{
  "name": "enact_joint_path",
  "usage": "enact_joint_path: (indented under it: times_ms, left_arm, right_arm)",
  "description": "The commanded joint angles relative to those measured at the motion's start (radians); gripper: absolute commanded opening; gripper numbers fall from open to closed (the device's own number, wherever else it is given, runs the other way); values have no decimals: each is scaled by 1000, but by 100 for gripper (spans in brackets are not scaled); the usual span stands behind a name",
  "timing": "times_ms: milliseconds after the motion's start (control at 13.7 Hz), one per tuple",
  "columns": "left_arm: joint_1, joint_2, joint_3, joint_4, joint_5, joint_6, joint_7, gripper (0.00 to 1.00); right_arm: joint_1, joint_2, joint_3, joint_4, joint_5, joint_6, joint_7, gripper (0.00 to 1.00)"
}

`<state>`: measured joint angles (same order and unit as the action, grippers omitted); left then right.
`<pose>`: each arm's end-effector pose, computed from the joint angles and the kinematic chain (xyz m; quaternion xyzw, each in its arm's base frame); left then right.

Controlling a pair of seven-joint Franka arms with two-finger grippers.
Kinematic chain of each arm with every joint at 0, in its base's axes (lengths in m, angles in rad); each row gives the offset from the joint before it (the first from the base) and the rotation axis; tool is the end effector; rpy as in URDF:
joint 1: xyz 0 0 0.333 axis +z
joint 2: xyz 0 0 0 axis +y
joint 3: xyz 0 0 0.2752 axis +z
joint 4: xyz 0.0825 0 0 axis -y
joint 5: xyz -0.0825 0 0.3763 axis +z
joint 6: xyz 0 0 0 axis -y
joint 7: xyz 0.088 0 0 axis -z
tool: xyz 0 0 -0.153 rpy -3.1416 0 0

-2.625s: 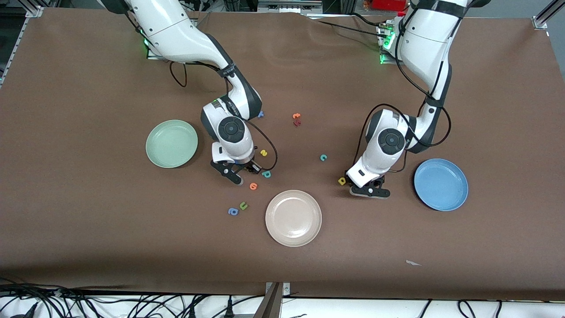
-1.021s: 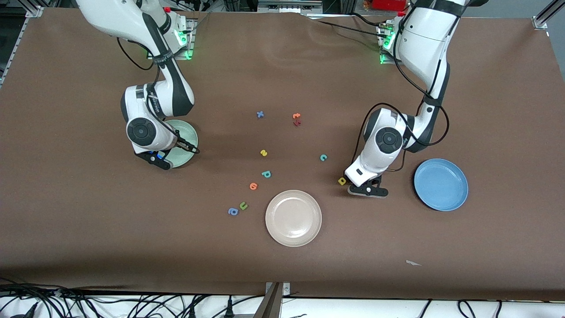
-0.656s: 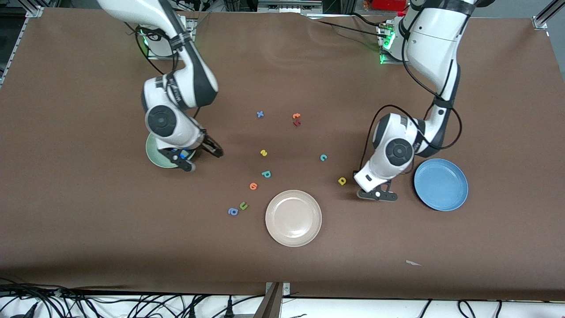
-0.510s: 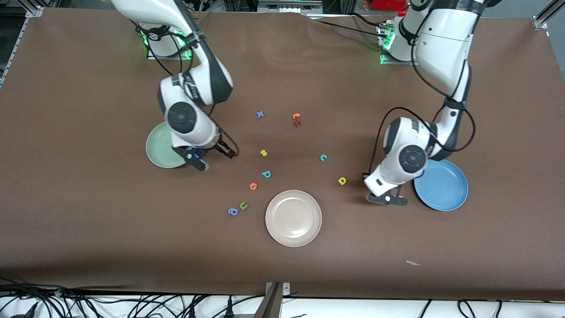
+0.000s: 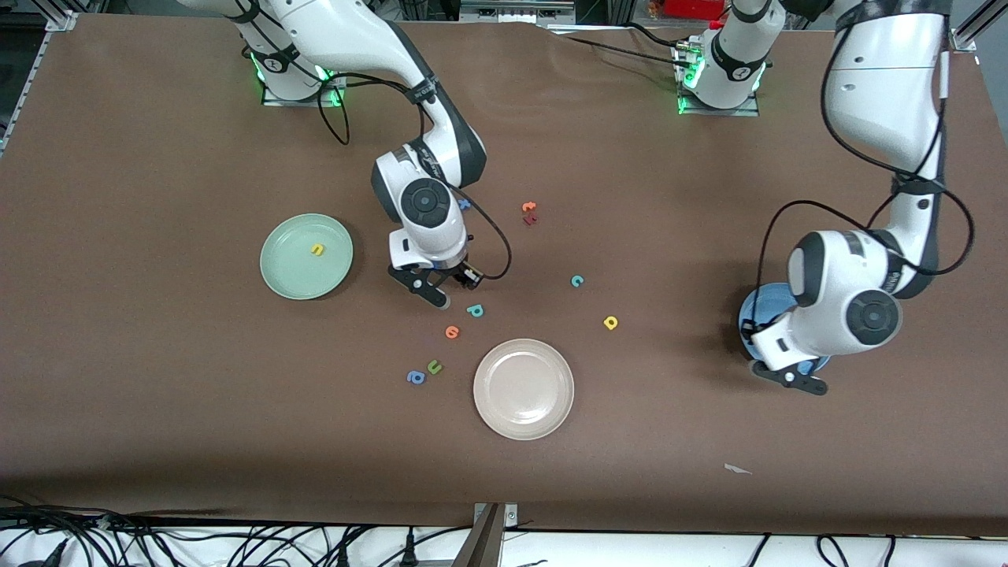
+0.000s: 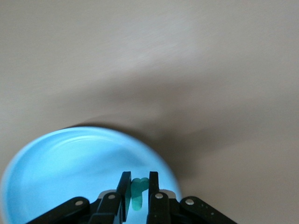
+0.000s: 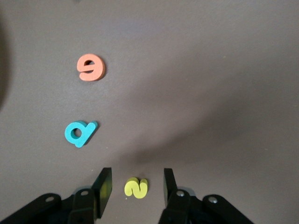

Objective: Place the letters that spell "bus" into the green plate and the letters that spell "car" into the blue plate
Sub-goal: 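Drop the cyan r onto the blue plate while the right gripper returns, then grasp yellow 2 with the right gripper while the left gripper grasps yellow o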

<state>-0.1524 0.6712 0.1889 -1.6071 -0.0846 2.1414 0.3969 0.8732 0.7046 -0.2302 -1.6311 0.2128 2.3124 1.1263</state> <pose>0.6434 0.0112 0.1580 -0.9831 0.1703 0.0660 0.0117 0.5153 0.4088 0.1431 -0.9590 0.2833 0.0030 0.0027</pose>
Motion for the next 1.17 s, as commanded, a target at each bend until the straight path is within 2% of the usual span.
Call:
enact_joint_path:
  times_ms: [0,73,146,365,510,656,729,802,1021,1094]
  left_arm:
    - [39,4,6,4,46,-11,118,44]
    - [36,-1,3,6,112,-11,120,84]
    - [25,-1,-5,10,121,-12,100,100]
    - [7,-5,-104,3,89,-20,-150,100]
    - [-7,10,-173,10,86,-12,-234,100]
    - [-48,18,-203,9,88,-9,-304,100]
    - [-85,25,-206,9,86,-9,-352,100]
    - [-129,31,-206,9,86,-8,-406,100]
    - [-211,50,-209,-2,47,66,-551,98]
    - [-228,59,-209,-4,20,105,-578,98]
  right_arm:
    - [38,36,-12,28,14,2,3,53]
    - [50,42,-12,27,14,2,4,53]
    - [53,45,-12,27,14,4,3,53]
    - [53,68,-12,22,13,47,-2,53]
    - [55,85,-12,22,11,76,-2,53]
    - [55,85,-12,22,13,75,-8,47]
    - [55,85,-12,22,13,74,-10,34]
    - [55,84,-12,20,14,71,-17,27]
    - [67,79,-11,11,16,68,-17,26]
    - [67,79,-12,11,14,67,-22,23]
